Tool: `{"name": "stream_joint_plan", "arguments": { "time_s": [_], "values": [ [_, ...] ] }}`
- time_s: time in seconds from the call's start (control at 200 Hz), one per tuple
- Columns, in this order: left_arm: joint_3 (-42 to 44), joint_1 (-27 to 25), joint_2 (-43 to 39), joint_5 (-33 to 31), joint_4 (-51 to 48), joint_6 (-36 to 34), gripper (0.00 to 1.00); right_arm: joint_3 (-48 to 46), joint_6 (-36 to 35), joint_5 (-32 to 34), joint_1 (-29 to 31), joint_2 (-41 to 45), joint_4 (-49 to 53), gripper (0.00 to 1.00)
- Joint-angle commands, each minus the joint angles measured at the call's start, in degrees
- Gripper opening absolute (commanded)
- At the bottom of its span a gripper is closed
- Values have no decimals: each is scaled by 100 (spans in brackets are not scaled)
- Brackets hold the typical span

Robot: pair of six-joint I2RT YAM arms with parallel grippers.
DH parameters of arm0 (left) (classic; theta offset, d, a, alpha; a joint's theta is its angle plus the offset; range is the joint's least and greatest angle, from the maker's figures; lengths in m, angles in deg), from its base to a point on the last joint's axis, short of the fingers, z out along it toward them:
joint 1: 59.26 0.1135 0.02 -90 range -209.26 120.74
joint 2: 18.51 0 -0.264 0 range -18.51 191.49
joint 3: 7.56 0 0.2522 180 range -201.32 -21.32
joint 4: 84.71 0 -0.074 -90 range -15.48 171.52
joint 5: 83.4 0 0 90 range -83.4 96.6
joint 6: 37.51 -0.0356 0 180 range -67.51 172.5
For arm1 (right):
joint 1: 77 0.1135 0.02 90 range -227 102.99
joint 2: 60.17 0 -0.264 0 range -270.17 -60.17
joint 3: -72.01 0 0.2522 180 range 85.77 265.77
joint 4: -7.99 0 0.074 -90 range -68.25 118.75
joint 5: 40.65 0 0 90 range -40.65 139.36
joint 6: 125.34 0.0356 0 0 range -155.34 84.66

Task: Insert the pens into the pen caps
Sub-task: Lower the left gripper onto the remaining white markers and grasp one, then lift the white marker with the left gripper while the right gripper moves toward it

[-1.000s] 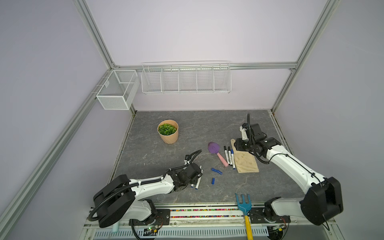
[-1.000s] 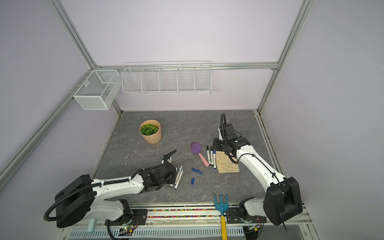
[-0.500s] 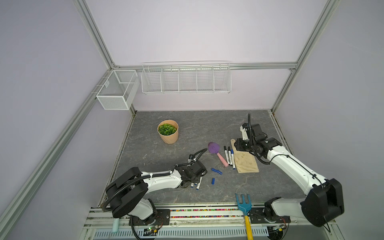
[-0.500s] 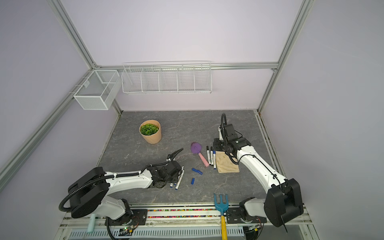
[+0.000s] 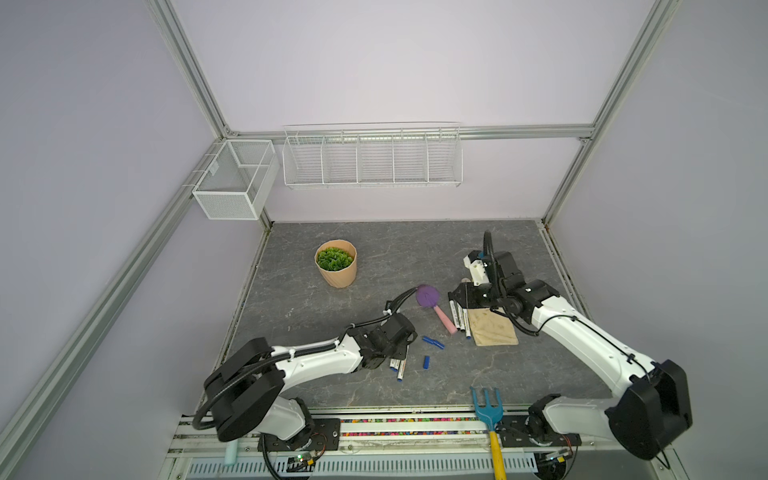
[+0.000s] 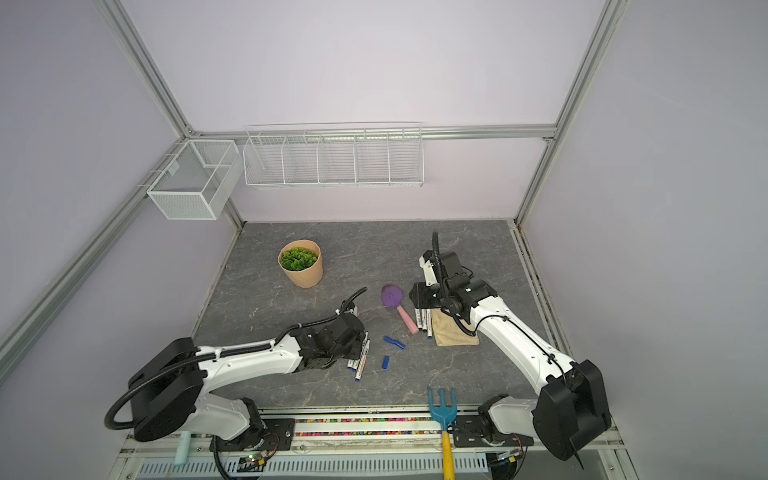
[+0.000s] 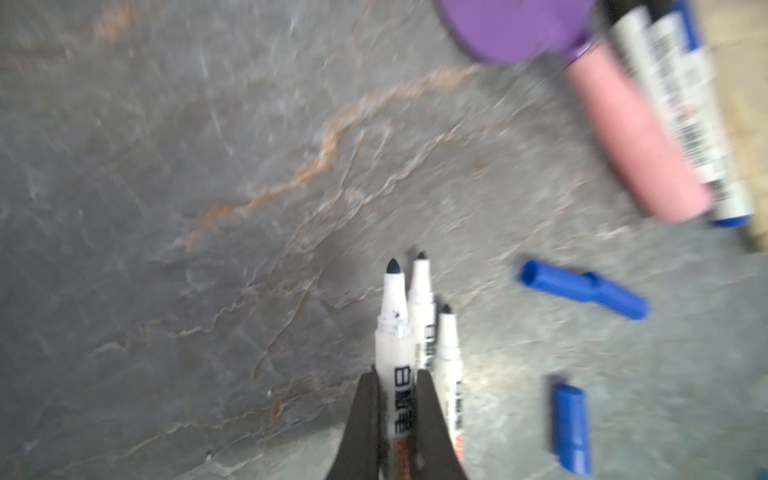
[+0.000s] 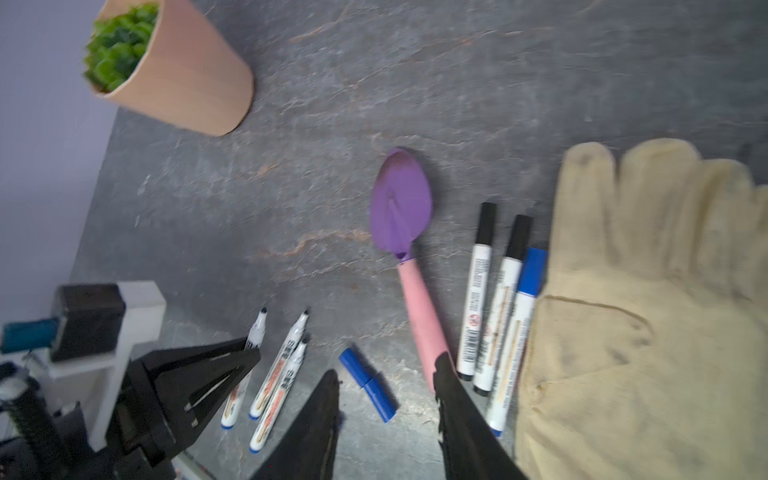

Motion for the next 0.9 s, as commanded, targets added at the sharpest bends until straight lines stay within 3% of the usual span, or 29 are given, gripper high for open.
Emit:
{"name": "stream_joint_plan", "arguments": {
  "time_s": [0.0, 0.22, 0.66, 0.895],
  "values": [
    [132, -1, -647, 10, 871, -317, 0, -49, -250, -1163, 280, 21, -388, 43],
    [699, -1, -1340, 237, 2283, -593, 0, 12, 69, -2162, 590, -148, -1073, 45],
    [799, -27, -1576, 417, 2603, -561, 0, 486, 32, -2154, 924, -807, -1096, 44],
    [803, -62, -1478, 466, 2780, -568, 0, 548, 10, -2258, 1009, -1004, -1111, 32]
  ]
}}
